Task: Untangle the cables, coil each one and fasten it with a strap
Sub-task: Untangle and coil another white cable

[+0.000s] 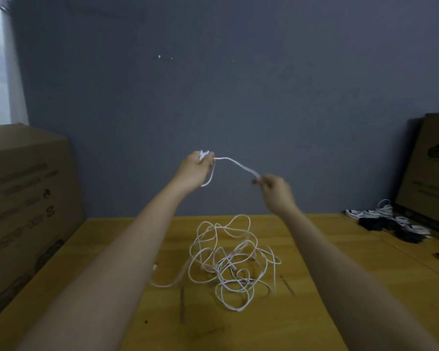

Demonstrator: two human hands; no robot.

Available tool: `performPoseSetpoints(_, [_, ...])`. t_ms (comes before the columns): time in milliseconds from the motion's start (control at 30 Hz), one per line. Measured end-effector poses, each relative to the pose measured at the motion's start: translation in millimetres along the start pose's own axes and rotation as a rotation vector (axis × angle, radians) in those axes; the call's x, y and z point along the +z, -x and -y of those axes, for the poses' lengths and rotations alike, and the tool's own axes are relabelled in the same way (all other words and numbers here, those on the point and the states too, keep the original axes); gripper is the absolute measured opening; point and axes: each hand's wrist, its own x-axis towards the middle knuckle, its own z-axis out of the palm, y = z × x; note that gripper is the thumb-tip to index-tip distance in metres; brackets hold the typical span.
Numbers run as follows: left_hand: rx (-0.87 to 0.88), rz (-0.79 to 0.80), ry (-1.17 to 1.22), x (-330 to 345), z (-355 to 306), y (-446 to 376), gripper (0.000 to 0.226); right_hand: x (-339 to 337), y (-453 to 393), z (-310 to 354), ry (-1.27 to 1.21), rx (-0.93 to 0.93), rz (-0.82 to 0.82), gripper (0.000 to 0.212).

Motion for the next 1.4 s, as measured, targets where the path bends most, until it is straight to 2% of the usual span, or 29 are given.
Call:
performPoseSetpoints(100, [-0.058,0.243,0.201,-1.9,-12.2,15.2,0.037,-42.7,-36.1,33.7,0.084,-0.203,-0.427,0.031])
performPoseSetpoints(167, [-0.078,0.432,0.300,-2.8,-24.0,28.5,0.041,-52.7,-38.0,57.7,0.081,-0.320,-0.541,0.037])
performPoseSetpoints(200, [-0.070,0.495,0.352,-2.9,-29.8,34.9,0.042,-49.3,-36.4,61.8,0.091,-0.307,-0.539,0.038])
performPoseSetpoints(233, [-0.054,0.523,0.403,-2.4,-33.7,40.0,0.043,-41.5,-33.7,59.1,0.115,-0.252,-0.494,0.038])
performPoseSetpoints(300, [-0.021,0.489,0.477,-1.0,-36.6,47.8,0.042,-18.5,-21.6,42.3,0.254,-0.125,-0.279,0.037])
performPoseSetpoints(400, [-0.028,0.396,0.560,2.4,-25.1,54.6,0.036,22.3,14.1,12.2,0.323,-0.107,0.062,0.032])
performPoseSetpoints(533, [-0.108,0.287,0.608,16.5,4.2,68.6,0.030,61.8,68.8,-14.3,0.072,-0.131,0.230,0.026])
performPoseSetpoints(633, [-0.149,0.190,0.534,35.9,23.4,80.9,0.023,69.3,104.9,-24.7,0.176,-0.191,0.330,0.032])
performPoseSetpoints(733, [-0.204,0.154,0.481,55.7,46.6,87.9,0.011,73.5,137.5,-30.3,0.077,-0.152,0.436,0.038])
performPoseSetpoints(867, [-0.190,0.154,0.240,74.6,80.9,97.3,0.008,70.8,167.0,-41.6,-0.130,-0.013,0.435,0.012])
performPoseSetpoints(1000, [-0.121,0.201,-0.152,73.1,97.9,117.4,0.015,54.9,184.4,-42.8,-0.420,0.075,0.468,0.009])
performPoseSetpoints(1067, [-0.105,0.255,-0.278,69.6,101.5,126.6,0.022,52.1,187.0,-48.3,-0.470,0.084,0.523,0.012])
performPoseSetpoints(1100, [-0.095,0.283,-0.316,67.9,104.3,129.4,0.024,50.8,184.9,-51.3,-0.408,0.054,0.528,0.014])
performPoseSetpoints(1167, [-0.103,0.349,-0.319,62.0,107.0,134.0,0.034,47.0,175.0,-59.8,-0.157,-0.131,0.464,0.023])
performPoseSetpoints(1267, [-0.104,0.444,-0.246,50.4,97.3,144.1,0.050,38.5,149.9,-63.3,0.181,-0.436,0.249,0.031])
performPoseSetpoints(1333, [-0.102,0.495,-0.166,44.0,86.1,150.3,0.046,36.2,128.2,-58.5,0.296,-0.471,0.143,0.035])
performPoseSetpoints(1400, [-0.106,0.526,-0.057,38.5,78.5,150.8,0.035,41.3,112.4,-53.1,0.222,-0.420,0.172,0.040])
